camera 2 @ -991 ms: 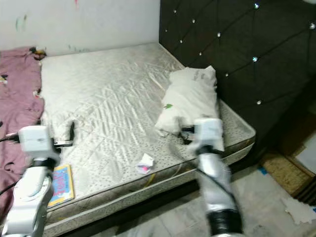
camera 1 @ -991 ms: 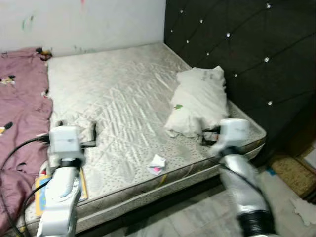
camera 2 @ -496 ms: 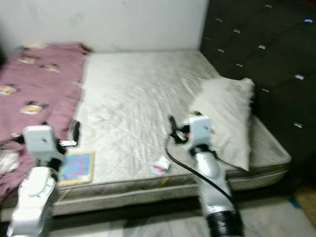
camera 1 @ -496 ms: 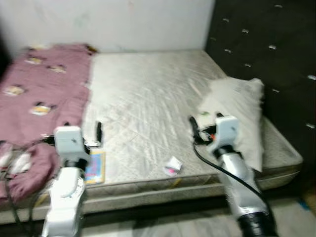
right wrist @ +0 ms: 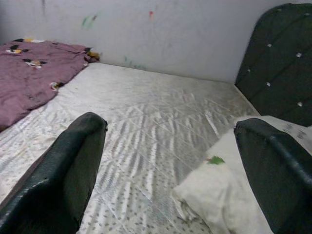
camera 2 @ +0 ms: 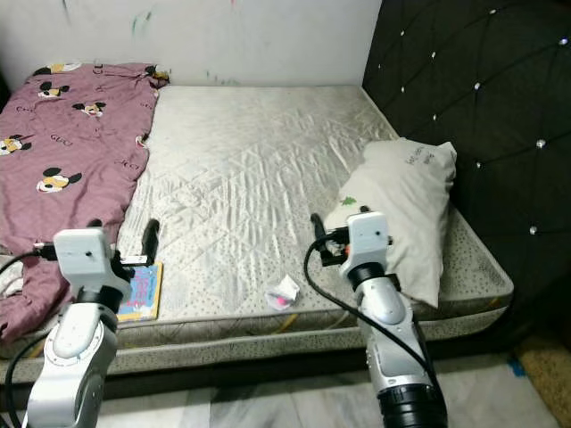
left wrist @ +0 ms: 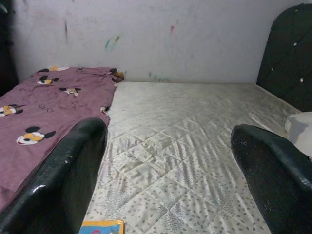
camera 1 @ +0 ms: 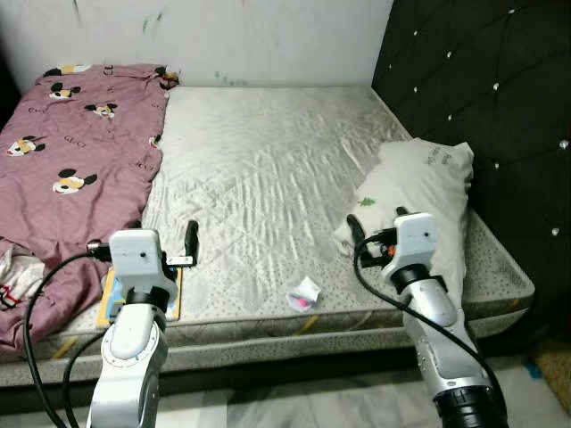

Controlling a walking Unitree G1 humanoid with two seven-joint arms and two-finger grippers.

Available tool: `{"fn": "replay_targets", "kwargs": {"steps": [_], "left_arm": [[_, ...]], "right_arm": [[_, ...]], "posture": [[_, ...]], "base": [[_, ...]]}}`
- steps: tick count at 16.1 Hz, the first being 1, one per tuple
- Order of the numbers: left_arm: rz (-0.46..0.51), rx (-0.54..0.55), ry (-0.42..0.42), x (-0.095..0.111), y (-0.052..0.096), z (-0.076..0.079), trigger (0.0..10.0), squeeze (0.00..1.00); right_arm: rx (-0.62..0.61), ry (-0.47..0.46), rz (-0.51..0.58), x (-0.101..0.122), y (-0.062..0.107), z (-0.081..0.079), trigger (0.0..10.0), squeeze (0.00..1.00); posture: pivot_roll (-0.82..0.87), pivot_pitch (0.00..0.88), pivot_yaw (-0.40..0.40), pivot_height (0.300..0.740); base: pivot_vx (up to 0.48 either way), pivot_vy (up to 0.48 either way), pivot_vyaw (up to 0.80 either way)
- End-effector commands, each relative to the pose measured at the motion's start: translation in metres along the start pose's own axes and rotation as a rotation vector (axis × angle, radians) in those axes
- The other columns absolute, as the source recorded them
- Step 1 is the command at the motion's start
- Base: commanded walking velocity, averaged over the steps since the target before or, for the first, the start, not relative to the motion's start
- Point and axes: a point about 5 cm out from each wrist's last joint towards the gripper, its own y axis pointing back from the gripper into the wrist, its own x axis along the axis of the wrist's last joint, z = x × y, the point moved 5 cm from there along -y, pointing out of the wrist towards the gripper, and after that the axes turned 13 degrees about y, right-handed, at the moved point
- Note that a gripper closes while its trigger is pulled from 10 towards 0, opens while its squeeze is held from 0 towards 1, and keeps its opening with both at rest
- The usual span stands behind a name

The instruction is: Clean up the room

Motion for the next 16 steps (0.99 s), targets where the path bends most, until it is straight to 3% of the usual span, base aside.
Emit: {"fn": "replay_targets", "kwargs": {"steps": [1, 10, 16], "left_arm": [[0.023, -0.012, 0.004, 0.0074, -0.0007, 0.0021, 10.0, 0.00], [0.010, -0.039, 0.017, 0.0063, -0.0041, 0.0079, 10.0, 0.00], [0.007, 0.006, -0.001, 0.0049, -0.0071, 0.0061, 10.0, 0.00]], "right_arm": [[-0.003, 0.009, 0.023, 0.0087, -0.0024, 0.0014, 10.0, 0.00], [0.009, 0.016, 0.028, 0.0102, -0.0031, -0.0023, 10.0, 0.00], [0.018, 0.033, 0.031, 0.0108, -0.0034, -0.0031, 10.0, 0.00]], "posture": [[-0.03, 0.040, -0.088, 0.740], [-0.03, 0.026, -0.077, 0.740], [-0.03, 0.033, -0.075, 0.740]], "base": [[0.375, 0.000, 0.00], [0.401, 0.000, 0.00], [0.000, 0.000, 0.00]]}}
